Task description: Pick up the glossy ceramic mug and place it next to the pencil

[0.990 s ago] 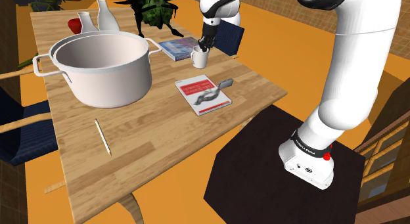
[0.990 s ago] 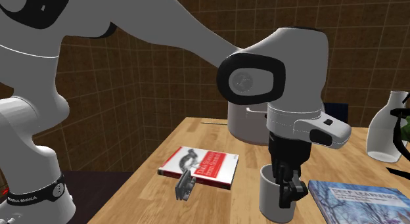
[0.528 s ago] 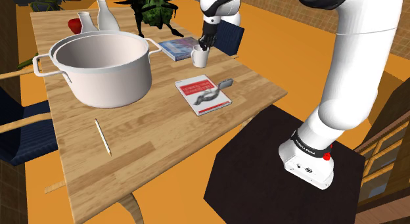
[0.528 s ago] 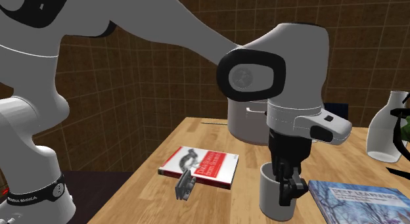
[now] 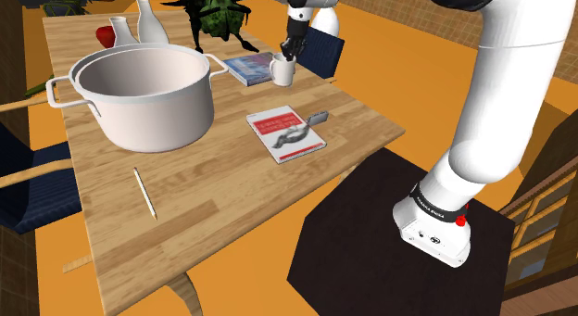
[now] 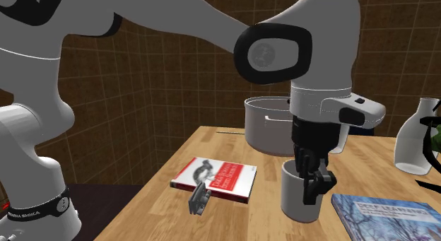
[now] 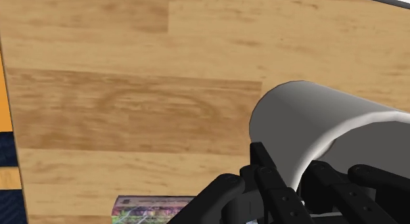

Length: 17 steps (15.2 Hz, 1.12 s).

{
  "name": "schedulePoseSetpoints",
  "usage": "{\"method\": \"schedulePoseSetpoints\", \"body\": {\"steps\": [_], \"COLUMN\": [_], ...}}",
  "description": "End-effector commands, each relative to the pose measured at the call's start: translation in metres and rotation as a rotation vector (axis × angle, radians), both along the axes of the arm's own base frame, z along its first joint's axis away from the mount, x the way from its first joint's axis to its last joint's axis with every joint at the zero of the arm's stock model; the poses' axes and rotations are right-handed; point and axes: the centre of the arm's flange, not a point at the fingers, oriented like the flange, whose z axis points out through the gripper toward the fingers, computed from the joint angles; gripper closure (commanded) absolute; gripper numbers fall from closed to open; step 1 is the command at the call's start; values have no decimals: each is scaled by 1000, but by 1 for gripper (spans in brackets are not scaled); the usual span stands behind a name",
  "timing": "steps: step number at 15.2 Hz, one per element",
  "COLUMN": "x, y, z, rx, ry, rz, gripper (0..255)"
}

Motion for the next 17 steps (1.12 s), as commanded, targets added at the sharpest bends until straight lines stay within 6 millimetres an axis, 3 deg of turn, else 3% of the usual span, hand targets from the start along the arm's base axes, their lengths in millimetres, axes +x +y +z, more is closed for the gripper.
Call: {"method": "schedulePoseSetpoints", "body": {"steps": [1,17], "x": [0,0], "y": [1,1], "z": [11,95], "rx": [0,0], "ry": [0,0], "rz": [0,0], "gripper": [255,255]}}
